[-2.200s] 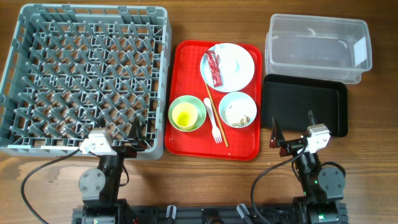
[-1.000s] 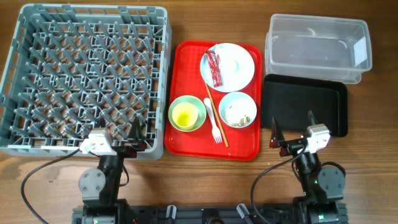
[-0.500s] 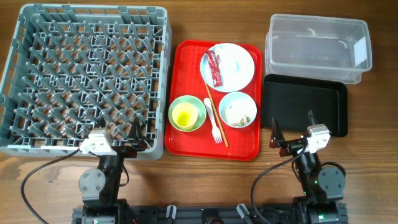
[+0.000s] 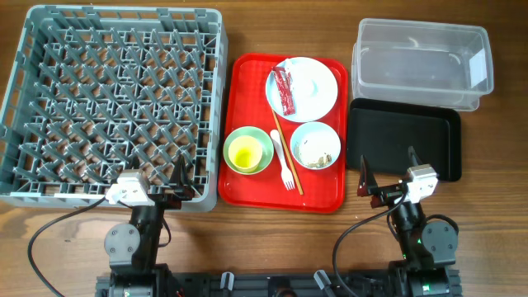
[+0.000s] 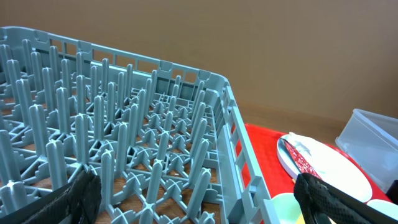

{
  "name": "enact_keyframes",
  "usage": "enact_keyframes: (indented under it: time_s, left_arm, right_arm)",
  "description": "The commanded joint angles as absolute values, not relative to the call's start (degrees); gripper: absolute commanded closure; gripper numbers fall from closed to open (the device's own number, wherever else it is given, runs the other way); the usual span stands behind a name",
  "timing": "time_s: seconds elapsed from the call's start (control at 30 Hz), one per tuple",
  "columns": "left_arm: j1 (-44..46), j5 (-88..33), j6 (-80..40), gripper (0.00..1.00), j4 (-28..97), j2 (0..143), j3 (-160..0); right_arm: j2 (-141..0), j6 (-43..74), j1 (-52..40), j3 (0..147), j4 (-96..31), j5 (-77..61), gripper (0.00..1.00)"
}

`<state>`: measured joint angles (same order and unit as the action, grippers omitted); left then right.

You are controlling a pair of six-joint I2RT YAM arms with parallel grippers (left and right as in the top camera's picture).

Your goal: Sort waste into correct bins and load items into the dishwasher rack

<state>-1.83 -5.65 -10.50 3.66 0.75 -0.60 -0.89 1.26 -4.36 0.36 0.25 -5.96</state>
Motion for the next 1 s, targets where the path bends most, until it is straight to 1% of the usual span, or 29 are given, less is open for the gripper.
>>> enact_keyframes:
  time_s: [0.0,0.13,0.23,0.37,0.57,0.6,0.67,0.7,0.73,0.8,0.83,0.97]
  left_arm:
    - [-1.61,-4.89,-9.43,0.00,3.73,0.56,-0.32]
    - [-1.61,-4.89,-9.67,0.00,6.90,1.91,-3.97]
    - [-1.61,-4.86,-9.63,0.00,13.15,6.72,-10.79]
    - [-1.61,-4.89,-9.63,0.00,21.19,17.10,-21.32]
    - [-1.61,-4.89,-9.61,0.00,35.73,33.69,-37.87]
    - [-1.61,-4.89,-9.61,0.00,37.45,35.46,-39.29]
    - [-1.61,-4.89,-9.63,0.00,39.55,37.85,-40.99]
    - [-1.61,-4.89,-9.63,0.00,39.79,38.24,-41.10]
    - [-1.61,-4.89,-9.63,0.00,39.92,38.26,-41.10]
    - [-1.61,-4.91,-9.63,0.00,39.92,38.26,-41.10]
    - [-1.61,-4.89,-9.63,0.00,39.92,38.26,-41.10]
    - [-1.61,-4.89,-9.61,0.00,39.81,38.26,-41.10]
  right_arm:
    - [-0.86,6.42,-4.45,0.38,0.32,-7.09,0.00]
    - [-5.04,7.92,-4.45,4.34,-1.61,-7.09,0.00]
    - [-12.71,8.12,-4.45,9.98,-2.52,-7.57,0.00]
    - [-27.22,8.08,-4.45,22.26,-7.11,-11.53,0.00]
    - [-52.77,6.87,-4.45,46.30,-22.76,-18.90,0.00]
    - [-57.10,5.63,-4.45,51.40,-27.66,-19.38,0.00]
    - [-64.71,-0.45,-4.45,60.49,-37.10,-19.35,0.00]
    - [-67.57,-3.16,-4.45,63.70,-39.81,-19.40,0.00]
    - [-69.87,-3.29,-4.45,65.93,-40.80,-19.40,0.00]
    - [-72.90,3.38,-4.45,67.05,-40.53,-19.64,0.00]
    - [-73.38,4.78,-4.45,67.05,-40.58,-19.99,0.00]
    - [-75.48,4.10,-5.04,67.64,-36.93,-20.88,0.00]
